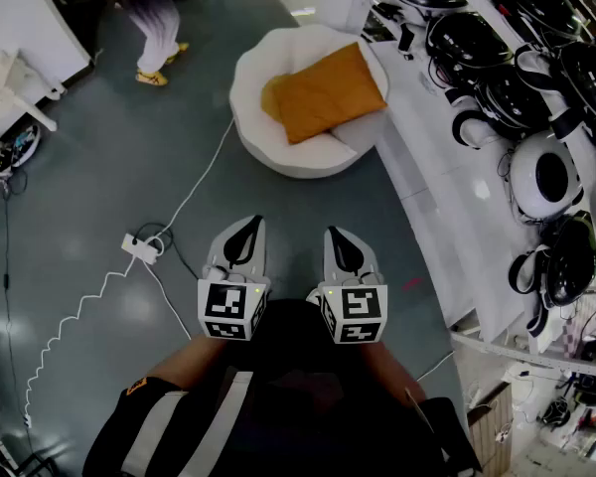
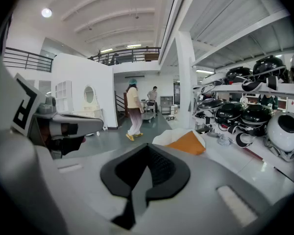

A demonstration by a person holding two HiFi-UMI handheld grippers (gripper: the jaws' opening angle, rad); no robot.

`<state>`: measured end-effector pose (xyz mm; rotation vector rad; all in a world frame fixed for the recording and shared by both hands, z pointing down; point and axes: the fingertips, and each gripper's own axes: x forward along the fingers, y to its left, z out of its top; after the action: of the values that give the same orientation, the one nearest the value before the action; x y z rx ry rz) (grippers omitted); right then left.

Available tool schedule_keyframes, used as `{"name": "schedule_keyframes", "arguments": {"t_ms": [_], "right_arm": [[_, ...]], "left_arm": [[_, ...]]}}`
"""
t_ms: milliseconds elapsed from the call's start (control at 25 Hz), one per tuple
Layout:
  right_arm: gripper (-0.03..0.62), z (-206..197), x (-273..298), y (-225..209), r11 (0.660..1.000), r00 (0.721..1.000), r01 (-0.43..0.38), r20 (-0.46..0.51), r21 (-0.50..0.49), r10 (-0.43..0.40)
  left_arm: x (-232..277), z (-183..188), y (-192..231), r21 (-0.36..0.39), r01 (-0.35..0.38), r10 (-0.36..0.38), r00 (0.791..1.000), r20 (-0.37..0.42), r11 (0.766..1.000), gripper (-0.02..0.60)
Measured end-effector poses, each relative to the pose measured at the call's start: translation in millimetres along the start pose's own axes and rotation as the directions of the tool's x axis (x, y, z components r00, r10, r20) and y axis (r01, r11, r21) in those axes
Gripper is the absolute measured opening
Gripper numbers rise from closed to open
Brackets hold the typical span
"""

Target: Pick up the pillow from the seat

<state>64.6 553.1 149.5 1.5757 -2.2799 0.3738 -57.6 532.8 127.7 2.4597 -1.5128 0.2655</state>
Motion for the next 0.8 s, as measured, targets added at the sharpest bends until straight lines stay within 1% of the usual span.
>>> {"name": "schedule_keyframes", "arguments": {"t_ms": [400,800], "right_arm": [[-0.002,5,3,5,1.000,1.000,0.015,0.008,0.005,-0.015],[0.002,8,7,22,0.999,1.000,-0.001,0.008,0.043,0.001]], "left_arm": [[-3,0,13,0.006,0.004,-0.004,1.000,0.006,1.000,0.005],[-13,2,26,0.010,0.019,-0.019,1.000,0.015,1.000,0.005]]}}
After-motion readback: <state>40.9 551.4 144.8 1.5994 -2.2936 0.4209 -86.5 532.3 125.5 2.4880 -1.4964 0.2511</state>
